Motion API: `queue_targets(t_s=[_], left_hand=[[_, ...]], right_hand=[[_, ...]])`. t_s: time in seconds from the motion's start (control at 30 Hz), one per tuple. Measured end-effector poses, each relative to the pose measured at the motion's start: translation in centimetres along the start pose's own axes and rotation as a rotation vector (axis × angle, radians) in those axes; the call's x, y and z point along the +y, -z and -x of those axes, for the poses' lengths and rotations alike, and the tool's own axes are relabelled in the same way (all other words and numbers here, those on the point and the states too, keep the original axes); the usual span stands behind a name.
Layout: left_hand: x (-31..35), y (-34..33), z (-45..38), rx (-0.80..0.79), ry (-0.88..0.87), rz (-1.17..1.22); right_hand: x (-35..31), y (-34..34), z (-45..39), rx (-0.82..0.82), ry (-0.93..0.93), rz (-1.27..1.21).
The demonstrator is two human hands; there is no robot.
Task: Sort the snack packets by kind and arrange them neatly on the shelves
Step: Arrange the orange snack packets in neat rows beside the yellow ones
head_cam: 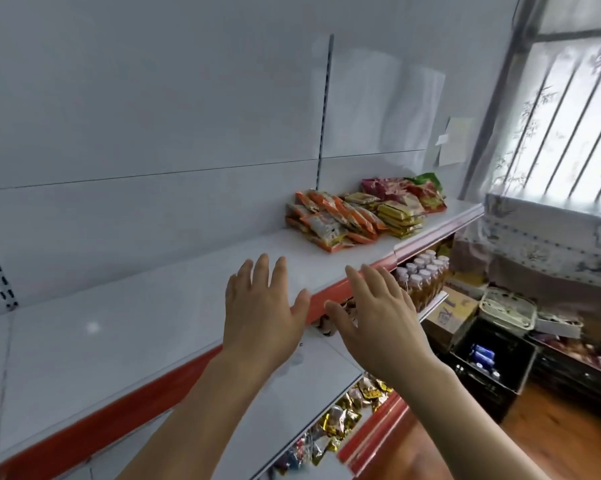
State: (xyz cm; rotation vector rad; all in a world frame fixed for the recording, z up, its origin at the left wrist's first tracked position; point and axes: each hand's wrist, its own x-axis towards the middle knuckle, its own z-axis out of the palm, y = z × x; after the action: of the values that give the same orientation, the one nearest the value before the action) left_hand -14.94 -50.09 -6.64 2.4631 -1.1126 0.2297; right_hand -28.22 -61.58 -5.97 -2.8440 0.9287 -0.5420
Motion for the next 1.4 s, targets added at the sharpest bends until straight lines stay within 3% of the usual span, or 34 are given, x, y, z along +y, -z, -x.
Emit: queue_targets(t_s=[0.3, 0.57, 0.77, 0.93, 1.07, 1.23, 1.33, 1.4], left_hand=[[4.8, -6.6, -14.9, 0.043, -0.084, 0.058], [8.7, -11.6, -22.9, 0.035, -0.108, 0.015], [11.1, -14.7, -27.4, 0.104, -0.058, -0.092], [12.8, -17.4, -29.3, 0.167, 0.060, -0.188], [13.4, -18.4, -29.8, 0.230, 0.128, -0.205], [14.2, -18.0, -30.3, 0.292, 0.157, -0.179], [15.2, -17.5, -30.2, 0.403, 0.179, 0.034], [16.5, -16.5, -29.7, 0.445, 0.187, 0.332]], right_hand=[[9.3, -2.4, -13.3, 0.017, -0.042, 0.037], [17.0, -4.8, -22.9, 0.079, -0.012, 0.013], [21.2, -6.9, -29.6, 0.034, 0.175, 0.099], [23.6, -8.4, -33.6, 0.020, 0.435, 0.174], [24.9, -9.3, -35.1, 0.142, 0.561, 0.089], [26.0, -7.6, -35.9, 0.484, 0.566, -0.258], [25.1, -6.9, -35.1, 0.658, 0.639, -0.387], [23.9, -7.3, -34.2, 0.667, 0.725, -0.461]])
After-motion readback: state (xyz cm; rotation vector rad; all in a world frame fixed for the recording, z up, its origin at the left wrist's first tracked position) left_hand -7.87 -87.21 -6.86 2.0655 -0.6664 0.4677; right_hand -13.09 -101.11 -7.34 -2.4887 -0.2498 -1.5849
